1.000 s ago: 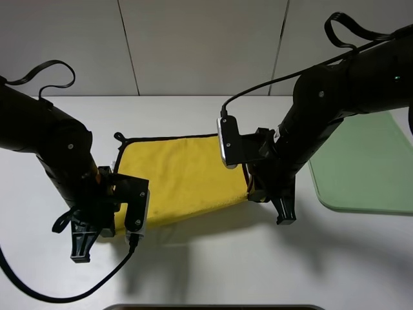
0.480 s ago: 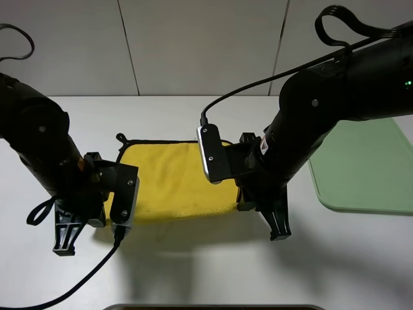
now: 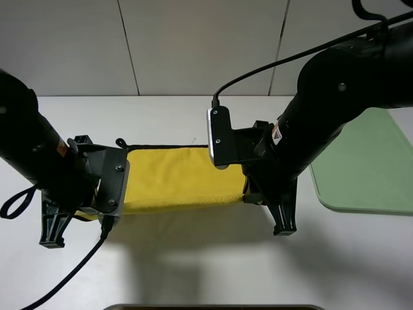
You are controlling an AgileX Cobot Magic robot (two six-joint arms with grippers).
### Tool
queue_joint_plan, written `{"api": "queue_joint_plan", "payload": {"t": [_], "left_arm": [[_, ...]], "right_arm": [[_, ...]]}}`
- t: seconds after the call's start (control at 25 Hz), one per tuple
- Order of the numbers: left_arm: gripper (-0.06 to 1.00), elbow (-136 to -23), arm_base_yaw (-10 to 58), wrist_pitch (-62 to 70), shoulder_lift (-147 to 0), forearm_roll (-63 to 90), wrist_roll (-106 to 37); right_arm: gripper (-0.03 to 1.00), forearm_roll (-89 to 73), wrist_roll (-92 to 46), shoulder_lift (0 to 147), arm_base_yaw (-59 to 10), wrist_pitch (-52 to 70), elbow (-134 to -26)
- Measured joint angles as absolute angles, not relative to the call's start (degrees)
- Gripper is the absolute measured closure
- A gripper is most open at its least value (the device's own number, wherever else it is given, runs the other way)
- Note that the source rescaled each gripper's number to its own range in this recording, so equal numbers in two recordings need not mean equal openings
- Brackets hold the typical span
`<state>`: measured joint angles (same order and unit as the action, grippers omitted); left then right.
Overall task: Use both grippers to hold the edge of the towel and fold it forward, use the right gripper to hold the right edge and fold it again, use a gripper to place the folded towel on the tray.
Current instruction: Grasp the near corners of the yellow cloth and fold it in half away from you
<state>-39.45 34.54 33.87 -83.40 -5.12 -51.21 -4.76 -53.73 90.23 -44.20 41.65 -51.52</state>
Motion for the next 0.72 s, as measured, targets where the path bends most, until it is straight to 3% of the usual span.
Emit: {"api": "queue_joint_plan", "payload": {"t": [0.72], "left_arm": [[0.94,-40.17,34.54,36.55,-76.94,-5.05,-51.24]], "right_arm": [[0.97,-4.38,-49.68,84.64,-47.11,48.24,-51.52]]}}
